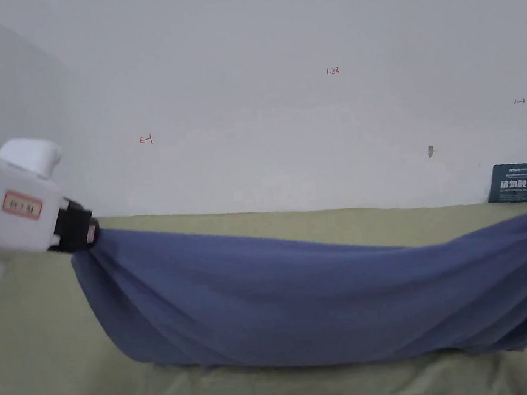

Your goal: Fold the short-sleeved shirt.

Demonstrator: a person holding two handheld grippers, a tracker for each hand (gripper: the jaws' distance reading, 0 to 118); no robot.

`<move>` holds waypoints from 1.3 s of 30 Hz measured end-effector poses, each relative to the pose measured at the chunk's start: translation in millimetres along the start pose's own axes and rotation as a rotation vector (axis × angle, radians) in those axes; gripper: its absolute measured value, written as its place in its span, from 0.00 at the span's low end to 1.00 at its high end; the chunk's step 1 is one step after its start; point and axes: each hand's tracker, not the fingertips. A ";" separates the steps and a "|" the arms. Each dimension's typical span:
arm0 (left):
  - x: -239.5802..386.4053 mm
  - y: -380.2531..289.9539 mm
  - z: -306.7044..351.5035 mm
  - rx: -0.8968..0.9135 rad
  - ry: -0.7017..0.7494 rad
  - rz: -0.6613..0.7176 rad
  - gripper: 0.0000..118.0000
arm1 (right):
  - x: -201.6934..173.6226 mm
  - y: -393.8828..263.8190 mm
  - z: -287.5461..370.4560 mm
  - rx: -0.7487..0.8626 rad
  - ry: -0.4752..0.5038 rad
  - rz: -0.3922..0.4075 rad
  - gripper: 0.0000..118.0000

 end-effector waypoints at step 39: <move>-3.3 -309.8 8.8 -0.322 0.005 0.294 0.66 | 11.3 -313.5 10.6 -0.405 -0.066 -0.158 0.73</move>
